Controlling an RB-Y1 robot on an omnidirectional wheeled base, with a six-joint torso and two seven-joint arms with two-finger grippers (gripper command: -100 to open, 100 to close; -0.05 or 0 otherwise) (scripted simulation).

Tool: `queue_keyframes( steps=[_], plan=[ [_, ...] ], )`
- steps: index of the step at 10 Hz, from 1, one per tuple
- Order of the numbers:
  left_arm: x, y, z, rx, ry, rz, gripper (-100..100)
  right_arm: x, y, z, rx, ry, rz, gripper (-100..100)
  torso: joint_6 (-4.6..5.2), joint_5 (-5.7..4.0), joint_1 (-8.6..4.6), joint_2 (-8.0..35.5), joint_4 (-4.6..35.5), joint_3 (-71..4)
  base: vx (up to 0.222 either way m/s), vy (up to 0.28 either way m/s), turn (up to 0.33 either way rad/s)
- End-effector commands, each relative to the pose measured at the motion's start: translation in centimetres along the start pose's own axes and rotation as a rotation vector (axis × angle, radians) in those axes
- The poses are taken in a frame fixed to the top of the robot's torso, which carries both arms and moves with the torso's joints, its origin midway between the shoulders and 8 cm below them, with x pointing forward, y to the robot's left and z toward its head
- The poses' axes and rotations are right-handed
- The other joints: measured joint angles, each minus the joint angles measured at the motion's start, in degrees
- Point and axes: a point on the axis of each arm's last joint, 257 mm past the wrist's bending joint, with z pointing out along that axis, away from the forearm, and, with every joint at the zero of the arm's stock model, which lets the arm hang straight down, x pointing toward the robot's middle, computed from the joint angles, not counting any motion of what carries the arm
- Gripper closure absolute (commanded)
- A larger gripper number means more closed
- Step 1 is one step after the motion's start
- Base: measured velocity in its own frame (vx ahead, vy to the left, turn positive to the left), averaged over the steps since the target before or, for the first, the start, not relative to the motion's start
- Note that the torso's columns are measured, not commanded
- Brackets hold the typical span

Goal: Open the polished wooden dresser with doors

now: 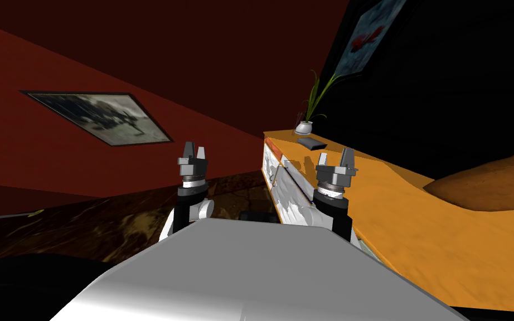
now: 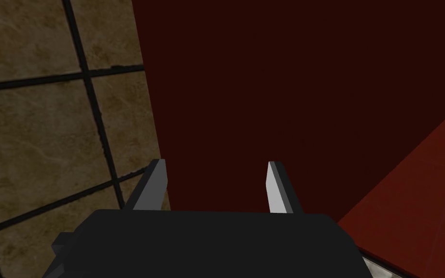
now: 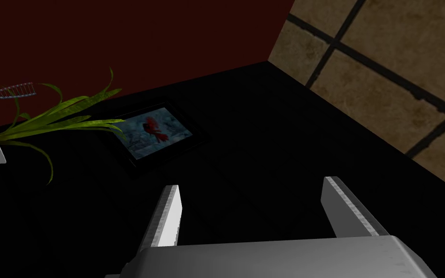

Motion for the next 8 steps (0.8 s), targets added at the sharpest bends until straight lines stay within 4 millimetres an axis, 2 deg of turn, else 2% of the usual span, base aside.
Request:
queue_keyframes(
  steps=[1, 4, 5, 6, 8],
  plan=[
    [0.0, 0.0, 0.0, 0.000, 0.000, 0.000, 0, 0.0, 0.0, 0.0, 0.000, 0.000, 0.000, 0, 0.00, 0.00, 0.00, 4.2, 4.2, -8.4, 0.000, 0.000, 0.000],
    [0.0, 0.0, 0.0, 0.000, 0.000, 0.000, 0, 0.0, 0.0, 0.0, 0.000, 0.000, 0.000, 0, 0.00, 0.00, 0.00, 16.9, 16.9, -33.8, 0.000, 0.000, 0.000],
    [0.0, 0.0, 0.0, 0.000, 0.000, 0.000, 0, 0.7, -0.4, -0.1, 0.008, 0.042, -0.019, -100, 0.00, 0.00, 0.00, 21.2, 21.1, -42.3, 0.015, 0.011, 0.004],
    [0.0, 0.0, 0.0, 0.000, 0.000, 0.000, 0, 1.2, -0.9, -0.2, 0.017, 0.075, -0.037, -100, 0.00, 0.01, 0.03, 23.1, 23.0, -46.2, 0.021, 0.030, 0.004],
    [0.0, 0.0, 0.0, -0.001, 0.000, 0.000, 0, 2.5, -2.2, -0.5, 0.038, 0.148, -0.084, -100, 0.00, 0.03, 0.11, 23.7, 23.7, -47.6, 0.031, 0.061, 0.006]
  ],
)
